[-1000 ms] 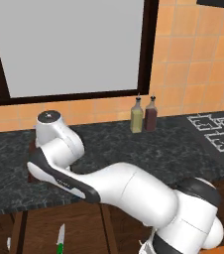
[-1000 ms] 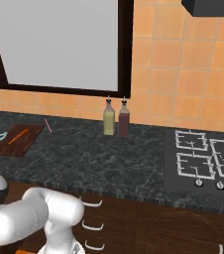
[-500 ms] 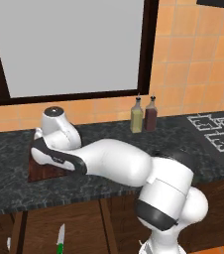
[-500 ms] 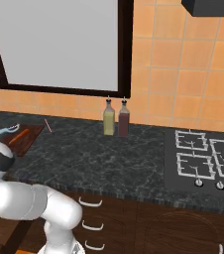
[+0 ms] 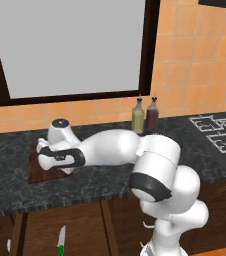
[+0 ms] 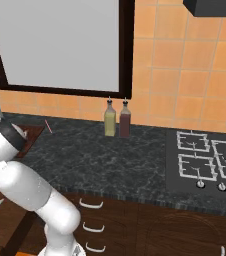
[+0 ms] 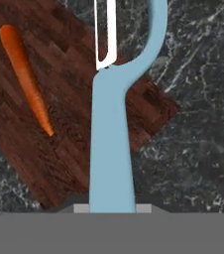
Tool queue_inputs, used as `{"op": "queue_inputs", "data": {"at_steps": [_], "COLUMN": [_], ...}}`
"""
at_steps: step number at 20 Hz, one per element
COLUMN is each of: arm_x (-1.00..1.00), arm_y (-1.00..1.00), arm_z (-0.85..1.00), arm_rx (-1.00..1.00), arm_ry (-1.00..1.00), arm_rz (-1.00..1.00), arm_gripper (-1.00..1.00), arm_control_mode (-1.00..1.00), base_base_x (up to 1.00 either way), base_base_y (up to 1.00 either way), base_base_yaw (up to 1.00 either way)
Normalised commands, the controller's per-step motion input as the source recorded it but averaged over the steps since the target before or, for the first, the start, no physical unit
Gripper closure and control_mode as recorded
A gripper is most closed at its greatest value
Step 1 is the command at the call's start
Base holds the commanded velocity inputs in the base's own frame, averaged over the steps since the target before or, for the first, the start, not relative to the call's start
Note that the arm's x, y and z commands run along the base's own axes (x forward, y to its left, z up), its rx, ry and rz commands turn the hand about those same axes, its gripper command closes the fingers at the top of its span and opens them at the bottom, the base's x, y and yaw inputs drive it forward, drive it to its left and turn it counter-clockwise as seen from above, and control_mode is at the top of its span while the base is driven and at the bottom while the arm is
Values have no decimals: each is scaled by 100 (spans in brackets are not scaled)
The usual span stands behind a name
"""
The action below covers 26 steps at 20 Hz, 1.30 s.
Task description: Place the appropriate cutting tool for cutting the carrot skin on the cutting board.
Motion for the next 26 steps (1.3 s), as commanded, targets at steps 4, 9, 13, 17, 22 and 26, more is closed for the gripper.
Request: {"op": "queue_inputs", "data": {"at_steps": [4,9,13,17,22,26], "arm_x": [19,24,19,-1,-35,-50], "arm_y": [24,20,23,1,-42,-86], "arm_z": [-36,-14,-16,-21,35,74], "arm_rx": [-1,-2,-3,-1,0,0], "arm_ry": [0,0,2,0,-9,-15], "arm_rz": [2,0,0,0,0,0], "arm_gripper": [100,100,-100,-100,-100,-100], "arm_control_mode": [-100,-100,-100,-100,-100,-100], "base_base_x": [0,0,0,0,0,0], "base_base_y": [0,0,0,0,0,0], "base_base_yaw": [0,0,0,0,0,0]}}
